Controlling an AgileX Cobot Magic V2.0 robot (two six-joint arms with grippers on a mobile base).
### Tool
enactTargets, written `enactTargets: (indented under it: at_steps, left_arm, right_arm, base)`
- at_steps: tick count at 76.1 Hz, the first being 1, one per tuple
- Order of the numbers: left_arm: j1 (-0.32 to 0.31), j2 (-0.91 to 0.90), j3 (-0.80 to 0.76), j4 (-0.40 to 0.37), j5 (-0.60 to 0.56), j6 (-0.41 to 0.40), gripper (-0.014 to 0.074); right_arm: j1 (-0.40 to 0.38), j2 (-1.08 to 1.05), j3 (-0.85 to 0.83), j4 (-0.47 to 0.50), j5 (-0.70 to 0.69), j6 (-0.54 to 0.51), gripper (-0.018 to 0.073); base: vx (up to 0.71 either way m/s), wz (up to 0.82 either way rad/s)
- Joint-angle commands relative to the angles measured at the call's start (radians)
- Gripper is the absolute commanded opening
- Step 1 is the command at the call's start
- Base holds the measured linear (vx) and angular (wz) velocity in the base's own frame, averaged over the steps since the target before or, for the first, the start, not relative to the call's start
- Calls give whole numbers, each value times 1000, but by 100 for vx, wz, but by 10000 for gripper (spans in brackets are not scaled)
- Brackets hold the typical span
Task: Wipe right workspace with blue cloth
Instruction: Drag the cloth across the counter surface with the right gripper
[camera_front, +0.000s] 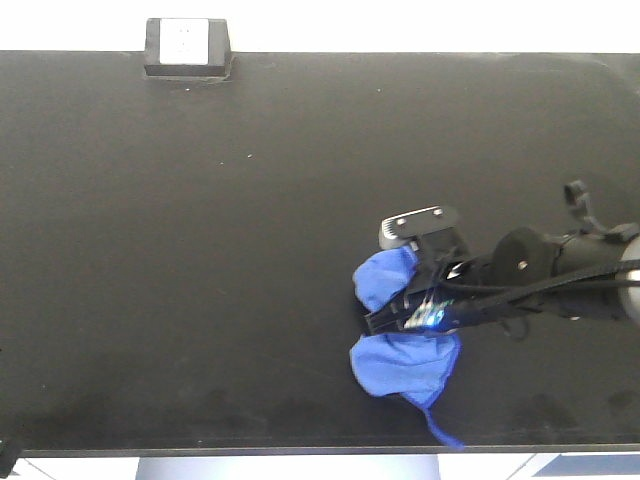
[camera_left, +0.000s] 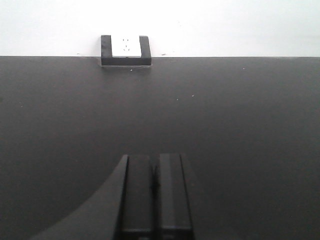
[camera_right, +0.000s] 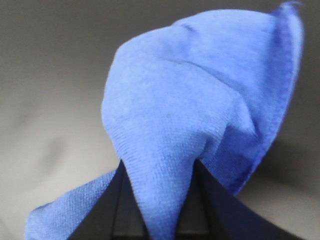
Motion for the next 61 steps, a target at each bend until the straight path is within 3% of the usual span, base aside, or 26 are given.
enactTargets:
  at_steps: [1, 11, 24, 35, 41, 48, 61]
  left_arm:
    - [-7, 0, -25, -5, -82, -3, -6]
    - [-7, 0, -25, -5, -82, -3, -6]
    - [-7, 0, -25, -5, -82, -3, -6]
    - [-7, 0, -25, -5, -82, -3, -6]
    - [-7, 0, -25, -5, -82, -3, -6]
    - [-7, 0, -25, -5, -82, -3, -6]
    - [-7, 0, -25, -5, -82, -3, -6]
  right_arm:
    - [-26, -27, -15, -4, -48, -8, -3]
    - [-162, -27, -15, -67, -5, -8, -3]
    - [-396, -27, -15, -178, 21, -9, -3]
    - [-511, -27, -15, -187, 21, -9, -3]
    - [-509, -27, -15, -173, 26, -9, -3]
    - [-449, -27, -15, -153, 25, -10, -3]
    - [-200, -27, -15, -122, 2, -9, -3]
  base:
    - [0, 0]
    - [0, 0]
    - [0, 0]
    - [0, 0]
    - [0, 0]
    - [0, 0]
    - [0, 0]
